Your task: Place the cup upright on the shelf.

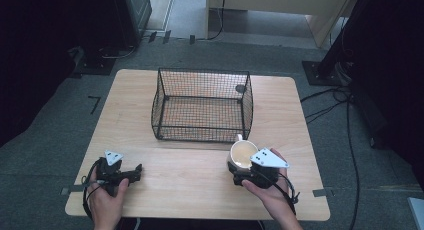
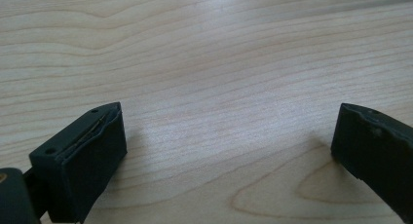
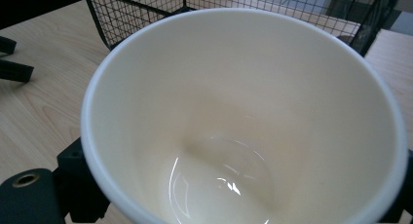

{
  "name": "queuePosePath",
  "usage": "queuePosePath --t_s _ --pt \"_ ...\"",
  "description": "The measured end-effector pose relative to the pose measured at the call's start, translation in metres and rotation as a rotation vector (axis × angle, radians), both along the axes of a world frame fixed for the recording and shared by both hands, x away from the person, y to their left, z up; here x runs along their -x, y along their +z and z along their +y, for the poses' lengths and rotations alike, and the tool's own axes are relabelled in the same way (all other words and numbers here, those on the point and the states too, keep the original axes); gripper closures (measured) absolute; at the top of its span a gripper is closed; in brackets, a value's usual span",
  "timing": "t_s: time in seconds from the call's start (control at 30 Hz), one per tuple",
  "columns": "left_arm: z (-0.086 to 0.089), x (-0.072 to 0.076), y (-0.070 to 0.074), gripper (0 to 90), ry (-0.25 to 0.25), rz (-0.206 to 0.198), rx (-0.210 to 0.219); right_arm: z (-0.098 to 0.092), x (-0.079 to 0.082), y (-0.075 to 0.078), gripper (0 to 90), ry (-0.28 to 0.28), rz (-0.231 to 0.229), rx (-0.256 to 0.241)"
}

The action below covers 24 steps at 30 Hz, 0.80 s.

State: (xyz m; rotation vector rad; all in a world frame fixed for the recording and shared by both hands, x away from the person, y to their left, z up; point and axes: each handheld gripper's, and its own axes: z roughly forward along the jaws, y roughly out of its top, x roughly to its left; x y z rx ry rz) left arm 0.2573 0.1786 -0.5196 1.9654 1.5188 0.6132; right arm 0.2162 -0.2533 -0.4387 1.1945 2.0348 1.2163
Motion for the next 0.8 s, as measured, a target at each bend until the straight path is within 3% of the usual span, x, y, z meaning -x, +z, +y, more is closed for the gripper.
queuePosePath --t_s 0.8 --pt "0.0 0.0 0.0 0.0 -0.003 -0.001 0.001 0.042 -0.038 0.037 9.2 0.058 -0.068 -0.002"
